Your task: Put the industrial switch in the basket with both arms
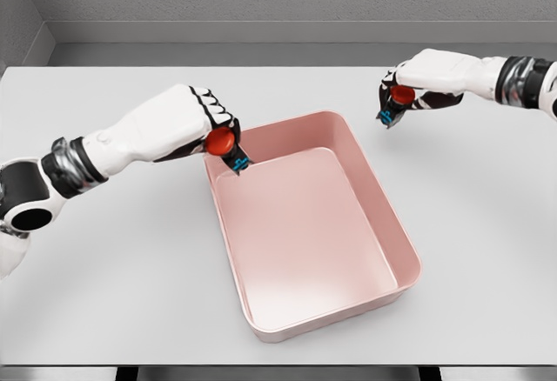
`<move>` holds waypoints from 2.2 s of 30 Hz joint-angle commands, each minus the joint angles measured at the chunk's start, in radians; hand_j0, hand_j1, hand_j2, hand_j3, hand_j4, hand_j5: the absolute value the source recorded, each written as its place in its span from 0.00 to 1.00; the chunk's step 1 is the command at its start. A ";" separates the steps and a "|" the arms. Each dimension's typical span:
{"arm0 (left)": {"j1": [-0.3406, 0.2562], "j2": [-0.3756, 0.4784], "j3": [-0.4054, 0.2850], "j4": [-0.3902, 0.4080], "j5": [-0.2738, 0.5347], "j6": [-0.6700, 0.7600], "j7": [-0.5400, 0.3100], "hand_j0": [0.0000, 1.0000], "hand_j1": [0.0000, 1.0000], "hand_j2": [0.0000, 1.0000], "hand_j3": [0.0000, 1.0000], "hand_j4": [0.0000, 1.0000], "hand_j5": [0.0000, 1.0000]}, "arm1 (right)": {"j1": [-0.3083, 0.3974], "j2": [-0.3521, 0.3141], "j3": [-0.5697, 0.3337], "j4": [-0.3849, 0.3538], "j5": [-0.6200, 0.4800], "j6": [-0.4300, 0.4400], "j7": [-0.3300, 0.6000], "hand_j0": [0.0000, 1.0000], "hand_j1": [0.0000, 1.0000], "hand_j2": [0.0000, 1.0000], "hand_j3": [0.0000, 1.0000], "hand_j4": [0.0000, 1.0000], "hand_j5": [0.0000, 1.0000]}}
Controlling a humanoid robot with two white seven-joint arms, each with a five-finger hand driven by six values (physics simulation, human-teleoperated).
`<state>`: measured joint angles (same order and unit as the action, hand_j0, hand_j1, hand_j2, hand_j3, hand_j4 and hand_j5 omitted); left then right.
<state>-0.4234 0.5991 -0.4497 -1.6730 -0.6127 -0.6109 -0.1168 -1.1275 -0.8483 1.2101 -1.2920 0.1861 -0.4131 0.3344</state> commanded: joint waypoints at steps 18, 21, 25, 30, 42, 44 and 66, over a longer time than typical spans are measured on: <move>0.003 -0.120 -0.076 0.027 -0.013 0.000 -0.067 0.49 0.49 0.49 0.49 0.49 0.49 | 0.000 -0.089 -0.029 -0.147 -0.113 -0.081 0.040 0.48 0.48 0.48 0.48 0.48 0.48; 0.003 -0.124 -0.095 0.022 -0.012 0.000 -0.063 0.66 0.66 0.66 0.66 0.66 0.66 | -0.003 -0.089 -0.029 -0.162 -0.114 -0.081 0.041 0.48 0.48 0.48 0.48 0.48 0.48; 0.003 -0.128 -0.095 0.021 -0.010 0.000 -0.061 0.70 0.70 0.70 0.70 0.70 0.70 | 0.002 -0.107 -0.052 -0.205 -0.116 -0.079 0.041 0.48 0.48 0.48 0.48 0.48 0.48; 0.003 -0.128 -0.093 0.018 -0.010 0.000 -0.061 0.70 0.70 0.70 0.70 0.70 0.70 | 0.005 -0.113 -0.053 -0.237 -0.117 -0.079 0.041 0.48 0.48 0.48 0.48 0.48 0.48; 0.051 0.306 0.083 -0.057 0.027 0.000 -0.063 1.00 1.00 1.00 1.00 1.00 1.00 | 0.012 -0.100 -0.053 -0.309 -0.117 -0.079 0.045 0.47 0.47 0.47 0.47 0.47 0.47; 0.092 0.321 0.138 -0.057 0.027 0.000 -0.066 1.00 1.00 1.00 1.00 1.00 1.00 | 0.018 -0.087 -0.052 -0.314 -0.117 -0.079 0.045 0.47 0.47 0.47 0.47 0.47 0.47; 0.110 0.309 0.126 -0.048 0.016 0.000 -0.072 1.00 1.00 1.00 1.00 1.00 1.00 | 0.035 0.017 -0.041 -0.323 -0.116 -0.081 0.064 1.00 1.00 1.00 1.00 1.00 1.00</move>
<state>-0.3145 0.9069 -0.3251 -1.7212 -0.6025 -0.6118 -0.1893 -1.0922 -0.8346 1.1698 -1.6150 0.0757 -0.4948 0.3994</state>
